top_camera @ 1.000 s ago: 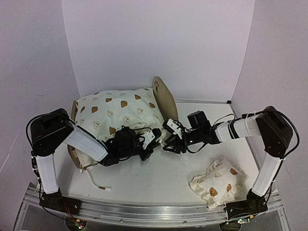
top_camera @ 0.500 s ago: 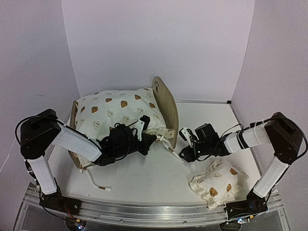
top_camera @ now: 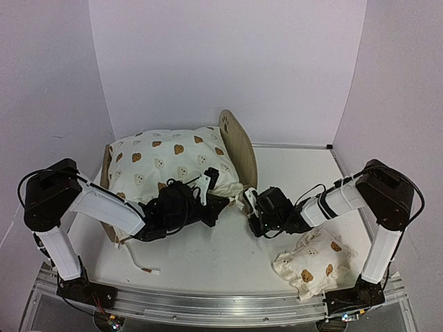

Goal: Set up the pet bed

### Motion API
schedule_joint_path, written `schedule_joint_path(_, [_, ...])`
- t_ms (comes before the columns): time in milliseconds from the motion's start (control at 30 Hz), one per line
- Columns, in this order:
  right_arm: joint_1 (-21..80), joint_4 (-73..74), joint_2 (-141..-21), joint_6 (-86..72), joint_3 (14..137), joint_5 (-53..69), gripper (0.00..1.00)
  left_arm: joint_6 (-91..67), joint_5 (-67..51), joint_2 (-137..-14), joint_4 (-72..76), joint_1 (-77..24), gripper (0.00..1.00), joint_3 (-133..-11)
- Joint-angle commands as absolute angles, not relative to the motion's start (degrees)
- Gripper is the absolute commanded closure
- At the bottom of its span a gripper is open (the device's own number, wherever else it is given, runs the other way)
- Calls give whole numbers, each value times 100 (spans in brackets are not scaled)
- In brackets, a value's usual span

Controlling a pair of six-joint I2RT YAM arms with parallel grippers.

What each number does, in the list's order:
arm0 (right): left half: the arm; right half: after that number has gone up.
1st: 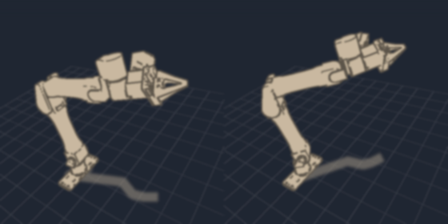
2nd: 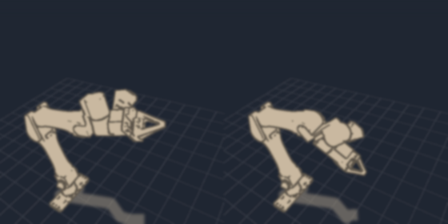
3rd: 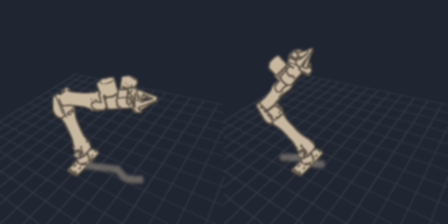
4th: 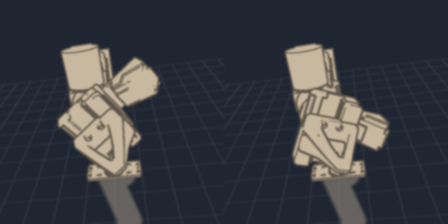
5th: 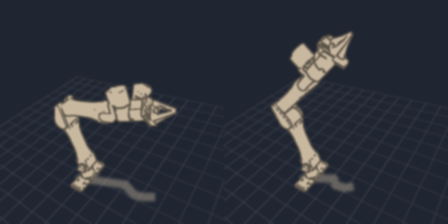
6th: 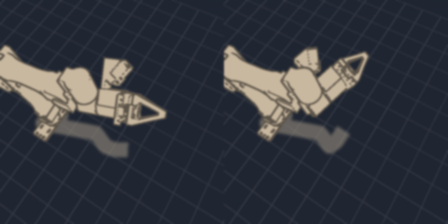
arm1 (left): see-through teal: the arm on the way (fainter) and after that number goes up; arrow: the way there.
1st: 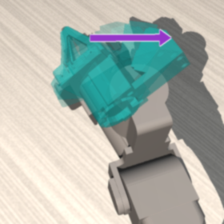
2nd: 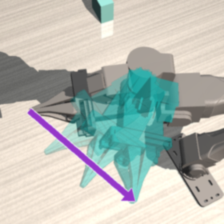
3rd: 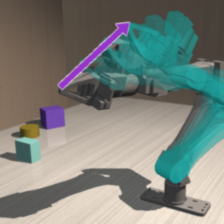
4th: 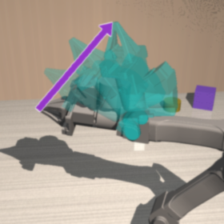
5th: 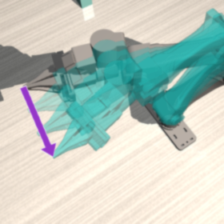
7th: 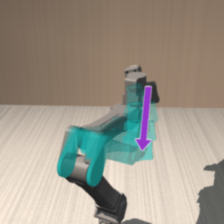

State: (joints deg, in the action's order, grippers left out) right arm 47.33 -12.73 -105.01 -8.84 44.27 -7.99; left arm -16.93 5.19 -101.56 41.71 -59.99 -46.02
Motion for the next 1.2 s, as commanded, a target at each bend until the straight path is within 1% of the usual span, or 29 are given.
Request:
schedule_joint_path(0, [4736, -1459, -10343, -1259, 4314, -1409, 97, -1153, 481, -9491, 4430, -6073, 100, -4959])
schedule_joint_path(33, [4737, -1463, -10266, -1325, 4238, -1373, 100, -1015, 464, -9462, 4426, -6073, 100, -5054])
schedule_joint_path(200, [4761, -1384, -10016, -1758, 3976, -1224, 100, -190, 342, -9727, 4426, -6073, 100, -5761])
schedule_joint_path(400, [4794, -1389, -9864, -2026, 3856, -879, 100, 363, -272, -10365, 4432, -6073, 100, -6687])
schedule_joint_path(667, [4821, -1470, -10036, -2200, 3910, -253, 100, 1126, -326, -10590, 4670, -6073, 100, -7267])
schedule_joint_path(767, [4821, -1642, -10028, -2395, 3778, -155, 100, 1623, -90, -10472, 5268, -6073, 100, -7135])
schedule_joint_path(900, [4819, -1673, -10189, -2450, 3720, -42, 100, 1989, 910, -10620, 5895, -6041, 100, -7200])
schedule_joint_path(1033, [4895, -1619, -10191, -2445, 3558, -40, 100, 2556, 1947, -11007, 6079, -6034, 100, -7510])
schedule_joint_path(1167, [4897, -1512, -9827, -2597, 3139, -311, 100, 2272, 2076, -11011, 6157, -5977, 100, -7223])
